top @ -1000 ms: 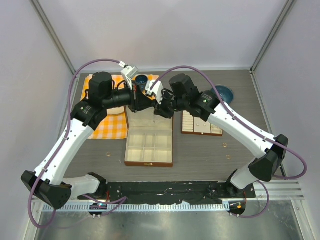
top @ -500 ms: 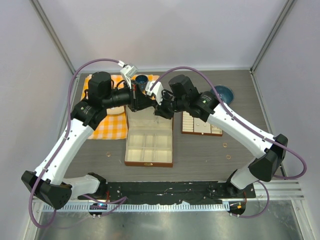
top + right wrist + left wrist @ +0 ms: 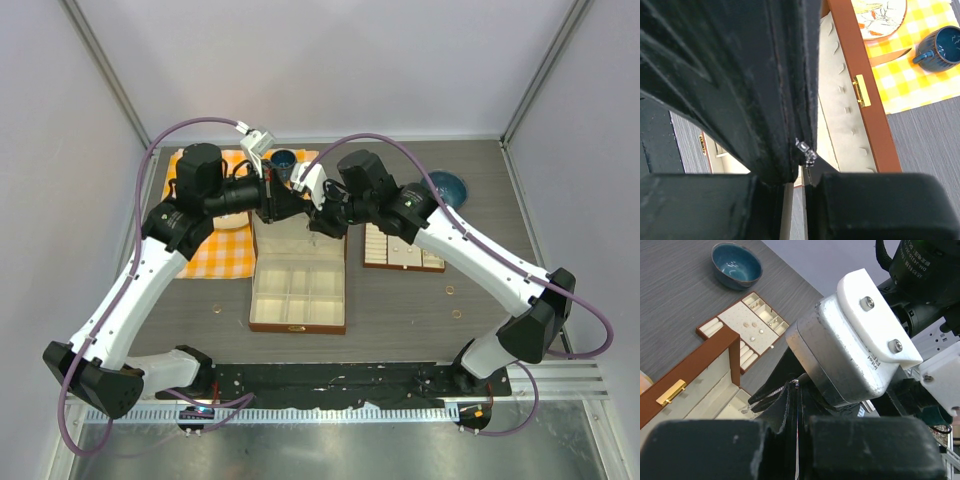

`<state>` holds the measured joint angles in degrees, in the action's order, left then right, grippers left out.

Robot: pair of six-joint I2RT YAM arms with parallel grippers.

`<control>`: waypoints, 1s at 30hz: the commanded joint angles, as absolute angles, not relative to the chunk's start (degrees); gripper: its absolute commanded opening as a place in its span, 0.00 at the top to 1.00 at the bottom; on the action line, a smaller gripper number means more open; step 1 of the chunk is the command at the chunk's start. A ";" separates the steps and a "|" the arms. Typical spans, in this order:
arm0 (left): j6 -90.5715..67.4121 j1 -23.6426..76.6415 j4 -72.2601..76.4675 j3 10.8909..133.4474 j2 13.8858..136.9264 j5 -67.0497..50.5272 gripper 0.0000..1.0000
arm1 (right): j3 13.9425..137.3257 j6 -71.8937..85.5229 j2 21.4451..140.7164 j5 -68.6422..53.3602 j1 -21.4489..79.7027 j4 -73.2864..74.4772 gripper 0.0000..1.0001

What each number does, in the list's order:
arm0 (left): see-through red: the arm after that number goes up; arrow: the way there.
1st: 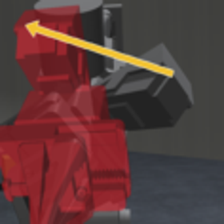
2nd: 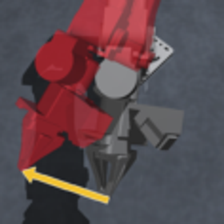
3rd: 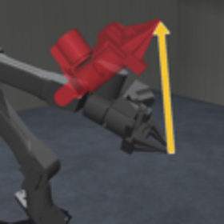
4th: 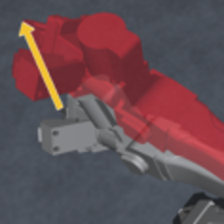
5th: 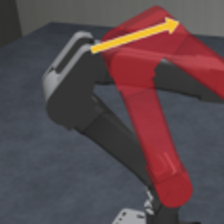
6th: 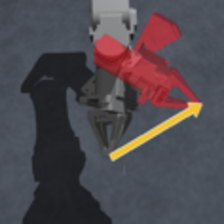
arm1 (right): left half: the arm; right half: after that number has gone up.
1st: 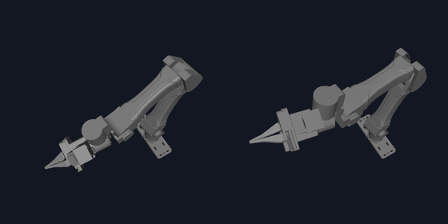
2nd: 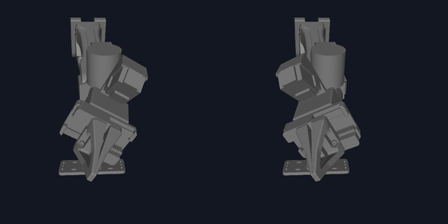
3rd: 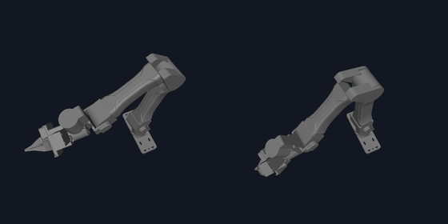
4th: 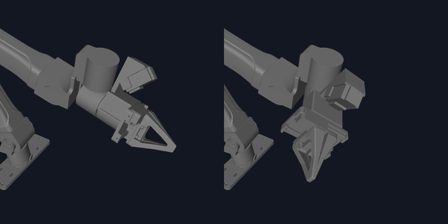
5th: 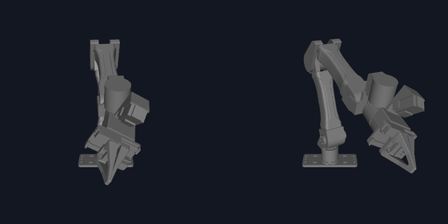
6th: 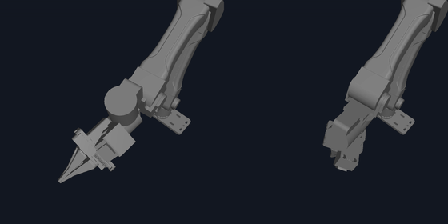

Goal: Organize the mixed jewelry
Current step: Place the jewelry in the jewelry box.

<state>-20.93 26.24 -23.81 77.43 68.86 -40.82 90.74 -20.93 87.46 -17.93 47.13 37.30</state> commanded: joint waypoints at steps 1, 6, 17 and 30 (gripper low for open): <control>-21.88 25.93 -21.09 77.17 67.76 -42.71 1.00 | 90.53 -20.57 86.31 -17.23 47.11 34.72 0.84; -22.06 25.84 -20.92 77.17 67.68 -42.80 1.00 | 90.35 -20.48 86.31 -17.05 47.20 34.72 0.83; -22.50 25.75 -20.39 76.64 67.59 -43.24 1.00 | 90.79 -20.30 86.57 -17.31 47.11 34.80 0.84; -22.59 25.58 -20.48 76.82 67.41 -43.33 1.00 | 90.26 -20.48 86.48 -16.96 47.11 34.89 0.92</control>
